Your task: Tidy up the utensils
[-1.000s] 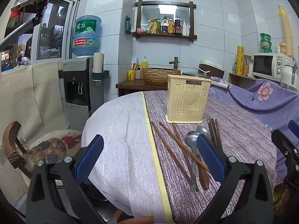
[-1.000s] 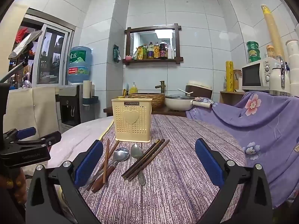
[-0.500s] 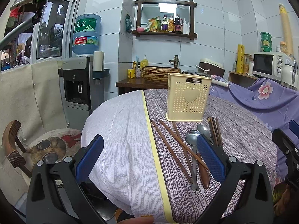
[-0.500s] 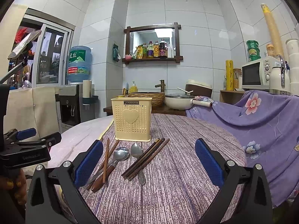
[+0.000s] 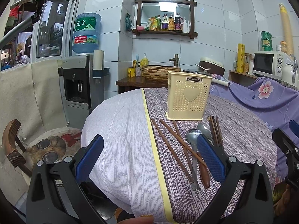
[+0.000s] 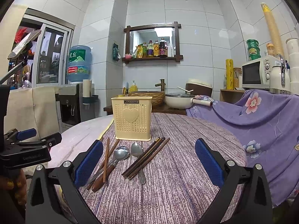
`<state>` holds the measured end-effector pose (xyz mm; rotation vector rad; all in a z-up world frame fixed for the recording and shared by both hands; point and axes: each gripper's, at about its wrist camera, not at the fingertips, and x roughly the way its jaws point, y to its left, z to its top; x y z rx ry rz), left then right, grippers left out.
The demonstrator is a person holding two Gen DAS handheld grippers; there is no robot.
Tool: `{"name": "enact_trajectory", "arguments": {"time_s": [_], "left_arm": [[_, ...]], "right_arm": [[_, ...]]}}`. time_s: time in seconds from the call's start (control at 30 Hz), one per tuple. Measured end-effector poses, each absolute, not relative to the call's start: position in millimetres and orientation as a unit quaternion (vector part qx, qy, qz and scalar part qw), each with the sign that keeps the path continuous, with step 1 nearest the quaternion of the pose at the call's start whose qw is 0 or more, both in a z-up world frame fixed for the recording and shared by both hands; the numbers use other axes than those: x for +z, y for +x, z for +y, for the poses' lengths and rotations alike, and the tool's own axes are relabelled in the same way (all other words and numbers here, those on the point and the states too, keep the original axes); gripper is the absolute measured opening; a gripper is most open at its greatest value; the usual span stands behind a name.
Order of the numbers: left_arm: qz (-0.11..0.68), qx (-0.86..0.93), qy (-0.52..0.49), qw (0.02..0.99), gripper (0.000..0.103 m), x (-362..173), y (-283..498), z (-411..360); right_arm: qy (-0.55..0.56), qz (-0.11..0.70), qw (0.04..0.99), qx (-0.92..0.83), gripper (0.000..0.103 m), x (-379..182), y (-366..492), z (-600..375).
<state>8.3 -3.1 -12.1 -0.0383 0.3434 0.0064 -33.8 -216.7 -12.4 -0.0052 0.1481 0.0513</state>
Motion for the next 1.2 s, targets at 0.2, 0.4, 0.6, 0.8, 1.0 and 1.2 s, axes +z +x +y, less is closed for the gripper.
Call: {"name": "enact_trajectory", "arguments": {"time_s": [0.2, 0.4, 0.6, 0.8, 1.0, 1.2], "left_arm": [[0.173, 0.002, -0.02, 0.985, 0.098, -13.1, 8.6, -3.3], [0.173, 0.002, -0.02, 0.985, 0.098, -13.7, 7.3, -2.6], [0.174, 0.002, -0.02, 0.985, 0.098, -13.6, 7.3, -2.3], [0.175, 0.002, -0.021, 0.984, 0.098, -14.1, 7.2, -1.8], [0.176, 0.002, -0.02, 0.984, 0.098, -13.8, 7.3, -1.7], [0.176, 0.002, -0.02, 0.984, 0.098, -13.6, 7.3, -1.6]], "right_arm": [[-0.002, 0.075, 0.997, 0.026, 0.097, -13.5, -33.1, -216.6], [-0.002, 0.076, 0.997, 0.026, 0.097, -14.8, -32.4, -216.5], [-0.002, 0.076, 0.997, 0.026, 0.097, -14.9, -32.2, -216.3], [-0.002, 0.077, 0.997, 0.027, 0.097, -15.9, -32.2, -216.1], [-0.002, 0.077, 0.997, 0.026, 0.097, -15.9, -32.2, -216.1], [-0.002, 0.078, 0.997, 0.027, 0.097, -16.0, -31.9, -216.0]]}}
